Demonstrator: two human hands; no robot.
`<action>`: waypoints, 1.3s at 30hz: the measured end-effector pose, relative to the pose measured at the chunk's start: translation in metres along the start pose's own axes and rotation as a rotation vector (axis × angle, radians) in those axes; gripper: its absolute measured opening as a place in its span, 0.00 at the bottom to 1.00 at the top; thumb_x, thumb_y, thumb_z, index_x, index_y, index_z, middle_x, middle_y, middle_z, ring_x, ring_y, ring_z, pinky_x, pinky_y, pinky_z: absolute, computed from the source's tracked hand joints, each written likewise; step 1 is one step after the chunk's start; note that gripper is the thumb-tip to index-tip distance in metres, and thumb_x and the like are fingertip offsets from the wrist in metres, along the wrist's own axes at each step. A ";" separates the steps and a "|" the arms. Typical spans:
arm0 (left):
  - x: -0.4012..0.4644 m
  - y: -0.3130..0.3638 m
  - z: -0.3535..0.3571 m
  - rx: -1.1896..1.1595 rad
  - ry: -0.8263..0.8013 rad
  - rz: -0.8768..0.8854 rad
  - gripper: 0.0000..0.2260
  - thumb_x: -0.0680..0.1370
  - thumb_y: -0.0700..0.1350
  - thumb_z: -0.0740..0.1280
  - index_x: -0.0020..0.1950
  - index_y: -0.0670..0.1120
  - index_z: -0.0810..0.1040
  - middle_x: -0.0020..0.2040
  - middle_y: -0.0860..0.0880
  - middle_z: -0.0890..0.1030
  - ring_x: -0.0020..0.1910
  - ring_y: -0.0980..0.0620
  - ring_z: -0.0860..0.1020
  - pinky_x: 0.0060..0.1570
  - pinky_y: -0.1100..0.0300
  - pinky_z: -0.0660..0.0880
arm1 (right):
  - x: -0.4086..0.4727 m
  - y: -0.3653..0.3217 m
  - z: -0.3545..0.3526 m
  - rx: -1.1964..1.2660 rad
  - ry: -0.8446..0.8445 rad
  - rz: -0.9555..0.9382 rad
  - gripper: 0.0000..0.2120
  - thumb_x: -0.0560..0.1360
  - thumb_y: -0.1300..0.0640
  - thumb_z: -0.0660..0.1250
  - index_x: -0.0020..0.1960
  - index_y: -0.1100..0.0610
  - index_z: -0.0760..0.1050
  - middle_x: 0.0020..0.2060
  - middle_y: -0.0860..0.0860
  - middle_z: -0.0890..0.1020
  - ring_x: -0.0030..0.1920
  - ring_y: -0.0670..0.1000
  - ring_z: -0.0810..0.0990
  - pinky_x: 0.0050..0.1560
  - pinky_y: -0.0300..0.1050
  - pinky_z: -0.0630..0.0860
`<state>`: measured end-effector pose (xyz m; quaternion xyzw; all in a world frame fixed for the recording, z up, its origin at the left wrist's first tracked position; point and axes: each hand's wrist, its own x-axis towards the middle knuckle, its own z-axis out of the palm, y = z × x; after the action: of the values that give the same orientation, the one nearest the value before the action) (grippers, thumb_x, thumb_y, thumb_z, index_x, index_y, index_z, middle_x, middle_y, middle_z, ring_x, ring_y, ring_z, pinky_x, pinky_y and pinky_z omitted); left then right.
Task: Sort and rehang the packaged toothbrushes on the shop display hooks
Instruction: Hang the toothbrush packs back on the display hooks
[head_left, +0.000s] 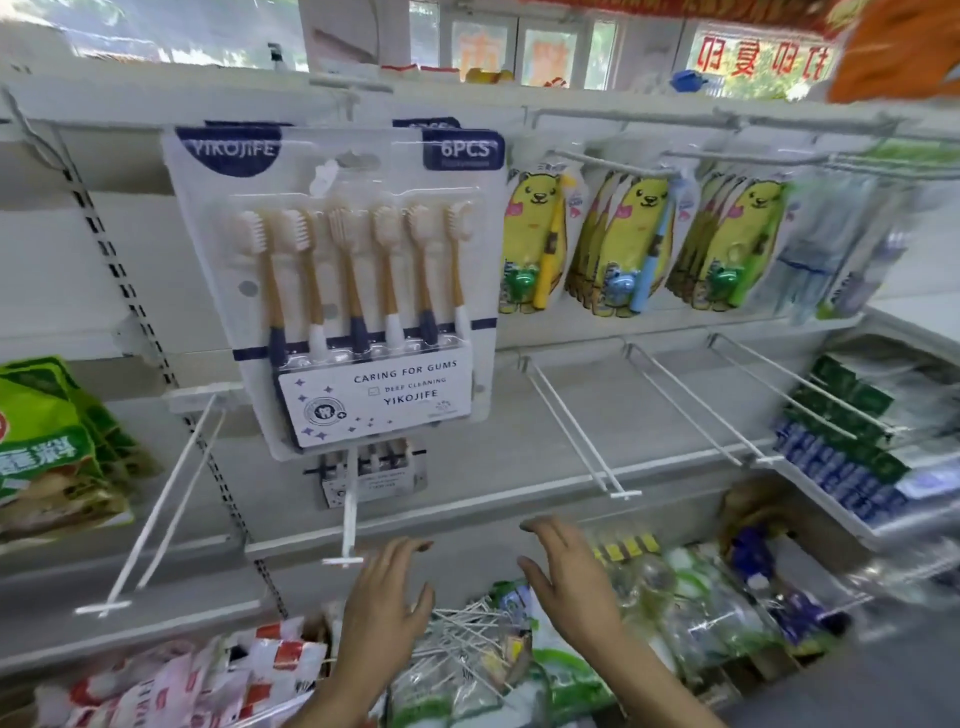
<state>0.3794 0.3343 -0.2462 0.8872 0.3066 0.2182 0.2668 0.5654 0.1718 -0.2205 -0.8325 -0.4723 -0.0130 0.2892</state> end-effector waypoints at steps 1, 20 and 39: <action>0.001 0.014 0.007 -0.002 -0.014 0.067 0.18 0.78 0.52 0.65 0.67 0.60 0.69 0.62 0.64 0.70 0.58 0.57 0.73 0.61 0.56 0.71 | -0.009 0.005 -0.008 -0.024 0.024 -0.017 0.16 0.79 0.50 0.66 0.65 0.52 0.75 0.60 0.48 0.78 0.59 0.52 0.77 0.57 0.42 0.72; -0.019 0.310 0.133 0.198 -0.077 0.758 0.24 0.74 0.56 0.65 0.68 0.49 0.72 0.63 0.50 0.75 0.64 0.48 0.73 0.70 0.50 0.66 | -0.197 0.169 -0.240 -0.310 0.214 0.097 0.27 0.72 0.53 0.72 0.70 0.55 0.71 0.66 0.49 0.74 0.69 0.51 0.71 0.71 0.47 0.68; -0.046 0.547 0.233 0.175 -0.153 0.928 0.29 0.73 0.57 0.65 0.73 0.51 0.68 0.69 0.53 0.73 0.68 0.52 0.70 0.75 0.53 0.61 | -0.300 0.300 -0.419 -0.379 0.310 0.263 0.28 0.76 0.48 0.70 0.73 0.54 0.69 0.68 0.47 0.74 0.69 0.49 0.70 0.70 0.42 0.65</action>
<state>0.7090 -0.1414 -0.1016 0.9631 -0.1254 0.2217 0.0872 0.7426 -0.3849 -0.1012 -0.9140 -0.2996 -0.1907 0.1963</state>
